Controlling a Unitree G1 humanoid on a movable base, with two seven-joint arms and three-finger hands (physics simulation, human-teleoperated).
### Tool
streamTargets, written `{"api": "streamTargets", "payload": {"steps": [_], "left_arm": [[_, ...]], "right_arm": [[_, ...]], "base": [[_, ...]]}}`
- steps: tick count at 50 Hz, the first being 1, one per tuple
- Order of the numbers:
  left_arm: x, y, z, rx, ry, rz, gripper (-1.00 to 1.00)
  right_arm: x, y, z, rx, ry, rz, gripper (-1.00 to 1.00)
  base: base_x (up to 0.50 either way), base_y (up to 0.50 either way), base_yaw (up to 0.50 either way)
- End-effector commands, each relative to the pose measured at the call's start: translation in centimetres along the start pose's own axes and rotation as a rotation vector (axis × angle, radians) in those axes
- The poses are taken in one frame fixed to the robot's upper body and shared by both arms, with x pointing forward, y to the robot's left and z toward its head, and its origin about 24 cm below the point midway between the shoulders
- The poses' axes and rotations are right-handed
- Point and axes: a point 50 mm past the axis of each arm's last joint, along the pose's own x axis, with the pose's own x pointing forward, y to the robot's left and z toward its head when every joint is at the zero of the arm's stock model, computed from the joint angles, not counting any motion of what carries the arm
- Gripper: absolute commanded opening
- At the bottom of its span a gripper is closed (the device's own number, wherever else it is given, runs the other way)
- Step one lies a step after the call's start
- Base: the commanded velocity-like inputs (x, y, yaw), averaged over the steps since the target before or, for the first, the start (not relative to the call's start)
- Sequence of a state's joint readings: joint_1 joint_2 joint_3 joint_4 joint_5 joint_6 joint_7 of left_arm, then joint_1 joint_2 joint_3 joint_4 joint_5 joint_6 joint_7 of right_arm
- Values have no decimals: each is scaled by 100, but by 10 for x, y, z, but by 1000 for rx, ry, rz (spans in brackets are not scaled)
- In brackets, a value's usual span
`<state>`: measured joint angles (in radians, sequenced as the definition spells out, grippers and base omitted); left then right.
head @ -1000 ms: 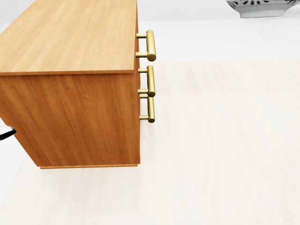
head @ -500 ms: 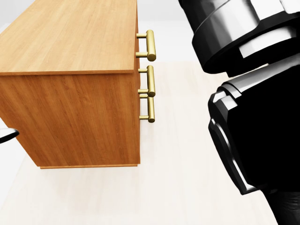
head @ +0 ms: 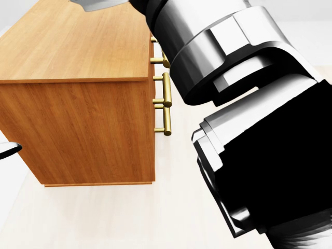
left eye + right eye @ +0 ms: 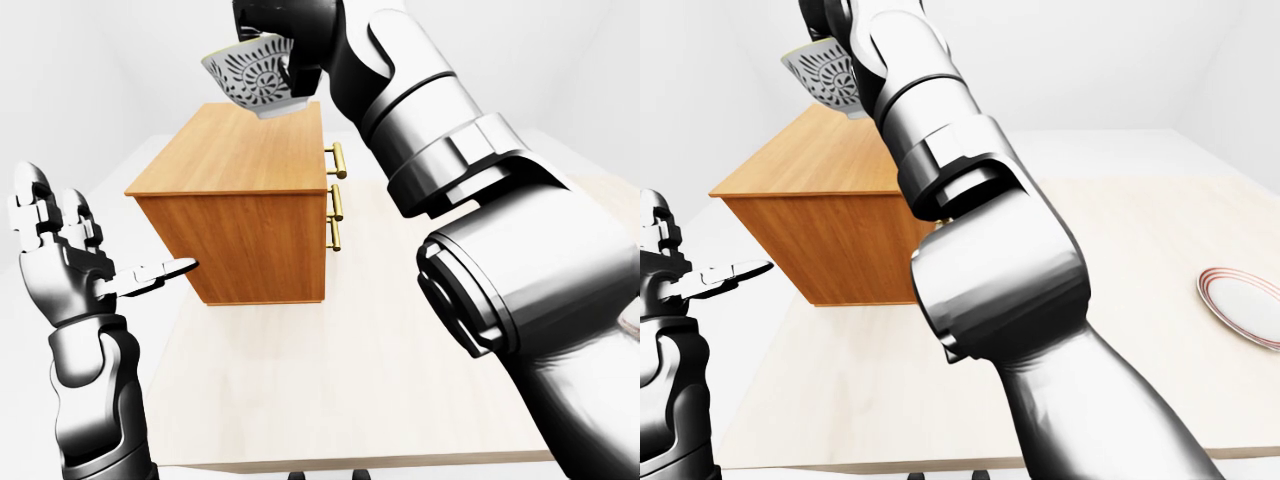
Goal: Put the bowl on top of the cabinet.
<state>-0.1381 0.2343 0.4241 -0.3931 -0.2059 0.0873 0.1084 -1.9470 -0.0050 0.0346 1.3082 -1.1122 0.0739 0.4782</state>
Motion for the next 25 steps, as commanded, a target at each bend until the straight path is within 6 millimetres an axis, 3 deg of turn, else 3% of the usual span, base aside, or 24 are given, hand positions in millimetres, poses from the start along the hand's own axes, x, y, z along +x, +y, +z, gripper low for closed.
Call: {"api": "streamTargets", "payload": {"steps": [1, 25], "left_arm": [[1, -1, -5, -6, 17, 13, 100], [1, -1, -5, -5, 20, 16, 100]], "right_arm": [[6, 15, 6, -16, -13, -11, -100], [13, 42, -5, -20, 18, 48, -100]], "base": [[0, 0, 0], [0, 0, 0]]}}
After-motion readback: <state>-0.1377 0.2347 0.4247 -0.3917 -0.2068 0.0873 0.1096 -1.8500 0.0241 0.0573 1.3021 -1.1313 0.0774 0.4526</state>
